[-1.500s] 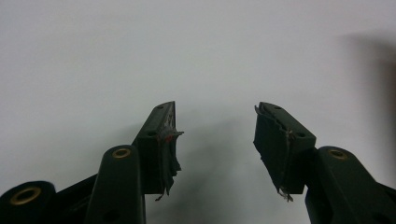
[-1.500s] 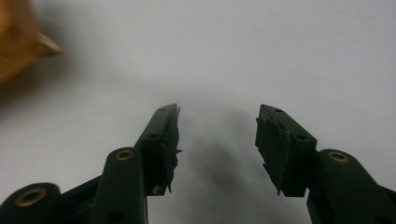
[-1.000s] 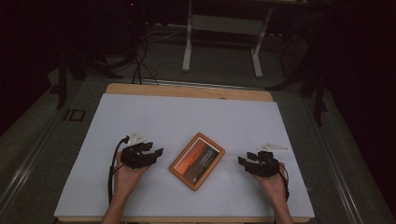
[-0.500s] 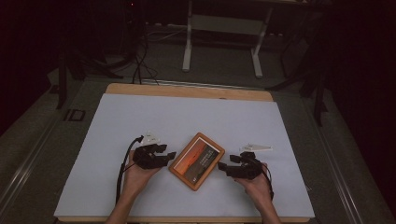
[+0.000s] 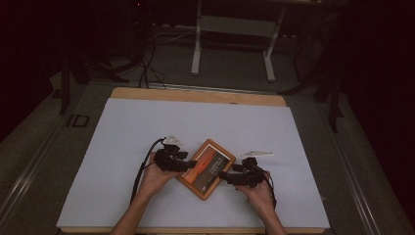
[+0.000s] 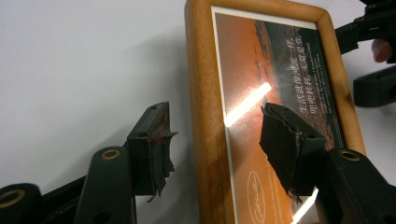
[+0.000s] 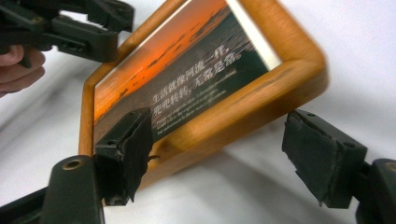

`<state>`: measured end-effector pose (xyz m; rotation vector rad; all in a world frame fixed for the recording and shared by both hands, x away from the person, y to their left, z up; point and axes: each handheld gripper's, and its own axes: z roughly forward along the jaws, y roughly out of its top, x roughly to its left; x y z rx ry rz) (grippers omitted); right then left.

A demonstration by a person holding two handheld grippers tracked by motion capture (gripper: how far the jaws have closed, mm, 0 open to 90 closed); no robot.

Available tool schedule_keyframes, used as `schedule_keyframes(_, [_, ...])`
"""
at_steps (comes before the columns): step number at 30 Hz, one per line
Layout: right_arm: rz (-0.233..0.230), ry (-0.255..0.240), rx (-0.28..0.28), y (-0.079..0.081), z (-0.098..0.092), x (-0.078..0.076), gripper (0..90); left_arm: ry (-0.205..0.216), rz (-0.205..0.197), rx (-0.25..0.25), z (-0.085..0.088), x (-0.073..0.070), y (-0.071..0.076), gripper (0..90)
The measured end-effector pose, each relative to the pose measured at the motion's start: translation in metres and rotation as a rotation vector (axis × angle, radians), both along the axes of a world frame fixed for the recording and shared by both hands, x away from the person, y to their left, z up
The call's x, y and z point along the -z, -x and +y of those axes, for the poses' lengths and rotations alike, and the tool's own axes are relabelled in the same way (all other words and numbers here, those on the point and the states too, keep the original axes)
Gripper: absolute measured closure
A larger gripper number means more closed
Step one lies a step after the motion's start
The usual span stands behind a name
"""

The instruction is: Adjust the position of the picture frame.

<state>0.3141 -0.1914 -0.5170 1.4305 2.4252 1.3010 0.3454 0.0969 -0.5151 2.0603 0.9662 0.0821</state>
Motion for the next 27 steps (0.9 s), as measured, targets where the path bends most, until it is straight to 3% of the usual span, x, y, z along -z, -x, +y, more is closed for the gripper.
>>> schedule_keyframes(3, [0.018,-0.004,-0.014,0.0,0.005,0.004,24.9,-0.014,0.015,0.011,-0.004,0.004,-0.003,42.9])
schedule_keyframes(14, [0.075,-0.007,-0.057,0.002,0.019,0.012,27.5,0.046,0.082,0.058,-0.015,0.01,-0.011,36.5])
schedule_keyframes(19, [0.079,-0.029,-0.043,0.002,0.017,0.013,30.3,0.076,0.119,0.062,-0.014,0.012,-0.016,34.8])
schedule_keyframes(25, [0.103,-0.061,-0.032,0.0,0.014,0.013,34.1,0.076,0.136,0.076,-0.014,0.012,-0.019,34.9])
schedule_keyframes(27, [0.106,-0.061,-0.029,-0.001,0.014,0.013,34.4,0.049,0.13,0.064,-0.016,0.009,-0.017,35.0])
